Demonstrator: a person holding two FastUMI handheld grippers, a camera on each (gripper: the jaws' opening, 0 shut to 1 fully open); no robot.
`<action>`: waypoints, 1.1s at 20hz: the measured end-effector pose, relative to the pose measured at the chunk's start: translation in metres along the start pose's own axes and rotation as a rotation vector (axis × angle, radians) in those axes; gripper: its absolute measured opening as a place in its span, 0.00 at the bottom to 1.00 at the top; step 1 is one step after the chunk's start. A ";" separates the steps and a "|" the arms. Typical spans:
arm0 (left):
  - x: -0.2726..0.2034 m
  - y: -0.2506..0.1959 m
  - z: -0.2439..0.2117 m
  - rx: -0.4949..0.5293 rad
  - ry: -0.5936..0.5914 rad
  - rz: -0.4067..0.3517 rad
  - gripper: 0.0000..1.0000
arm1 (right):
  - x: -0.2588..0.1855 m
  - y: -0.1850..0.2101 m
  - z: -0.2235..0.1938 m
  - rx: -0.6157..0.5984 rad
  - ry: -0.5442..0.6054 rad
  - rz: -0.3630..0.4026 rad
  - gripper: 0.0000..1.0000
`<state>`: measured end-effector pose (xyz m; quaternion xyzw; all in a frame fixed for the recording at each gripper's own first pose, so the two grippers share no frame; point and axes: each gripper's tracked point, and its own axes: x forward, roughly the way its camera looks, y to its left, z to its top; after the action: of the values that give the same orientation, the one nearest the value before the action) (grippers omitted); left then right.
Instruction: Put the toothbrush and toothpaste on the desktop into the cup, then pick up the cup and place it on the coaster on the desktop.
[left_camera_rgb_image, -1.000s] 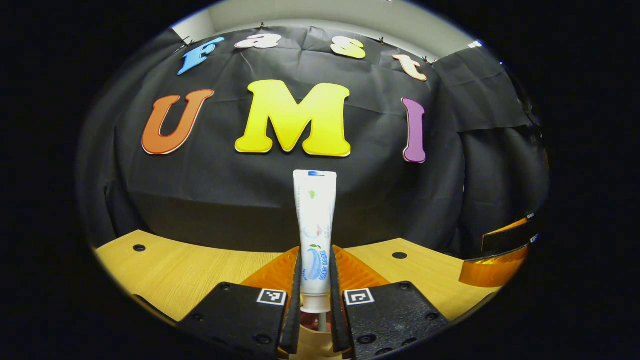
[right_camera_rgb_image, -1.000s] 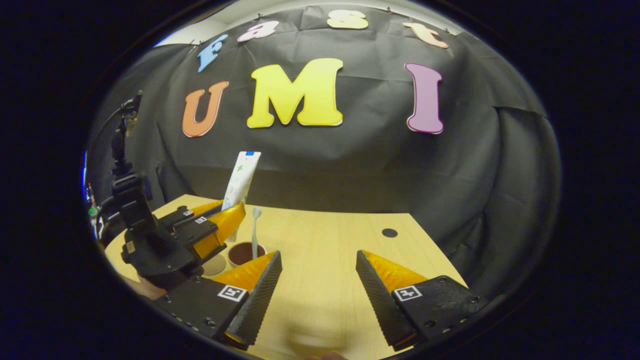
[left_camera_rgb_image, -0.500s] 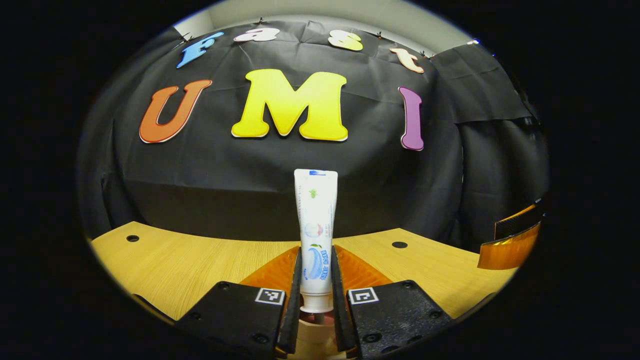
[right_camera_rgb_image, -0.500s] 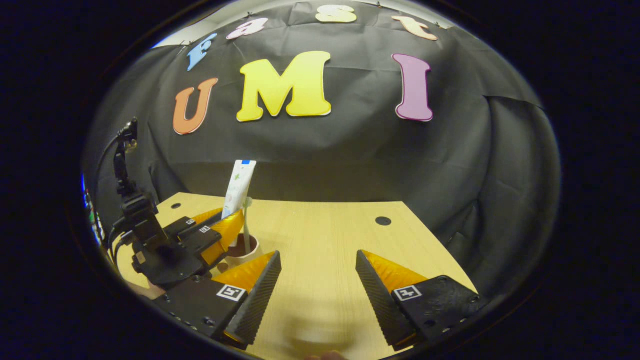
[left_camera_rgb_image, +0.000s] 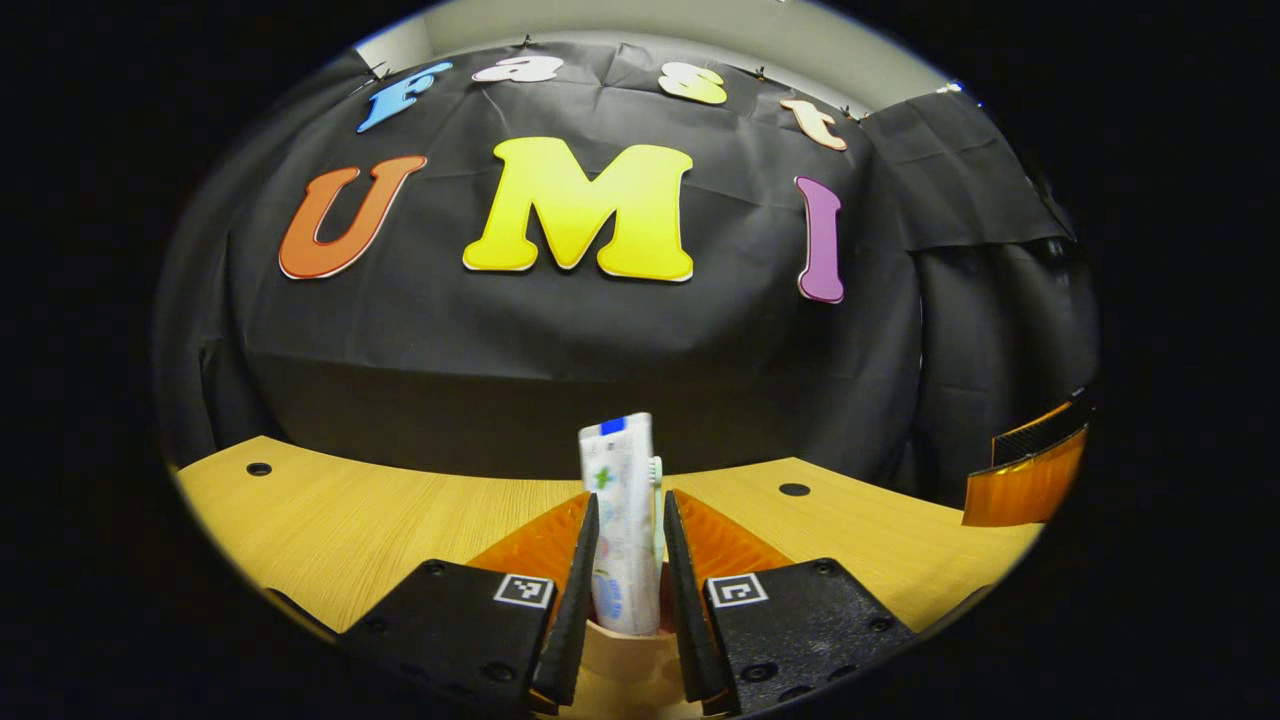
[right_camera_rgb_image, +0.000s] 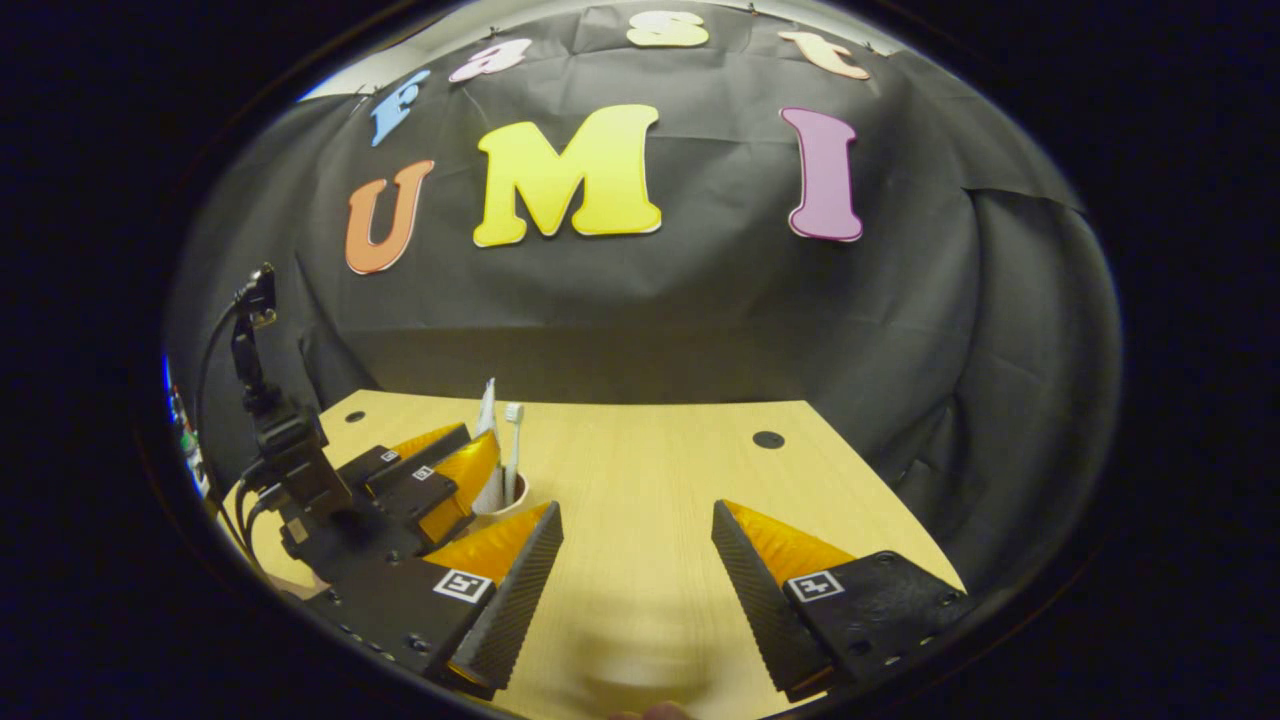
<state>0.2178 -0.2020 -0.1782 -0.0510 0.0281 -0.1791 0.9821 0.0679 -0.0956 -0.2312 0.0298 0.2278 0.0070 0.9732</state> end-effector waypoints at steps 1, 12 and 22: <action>-0.003 -0.001 0.001 -0.004 -0.001 -0.004 0.42 | -0.001 0.001 -0.001 -0.001 0.000 0.001 0.91; -0.072 0.031 0.033 -0.021 0.067 0.105 0.98 | -0.002 0.016 -0.003 0.014 0.085 -0.047 0.94; -0.150 0.087 0.085 -0.067 0.129 0.248 0.98 | 0.013 0.081 -0.015 -0.032 0.314 0.017 0.94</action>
<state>0.1140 -0.0600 -0.0975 -0.0681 0.1035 -0.0581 0.9906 0.0730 -0.0141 -0.2452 0.0146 0.3765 0.0236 0.9260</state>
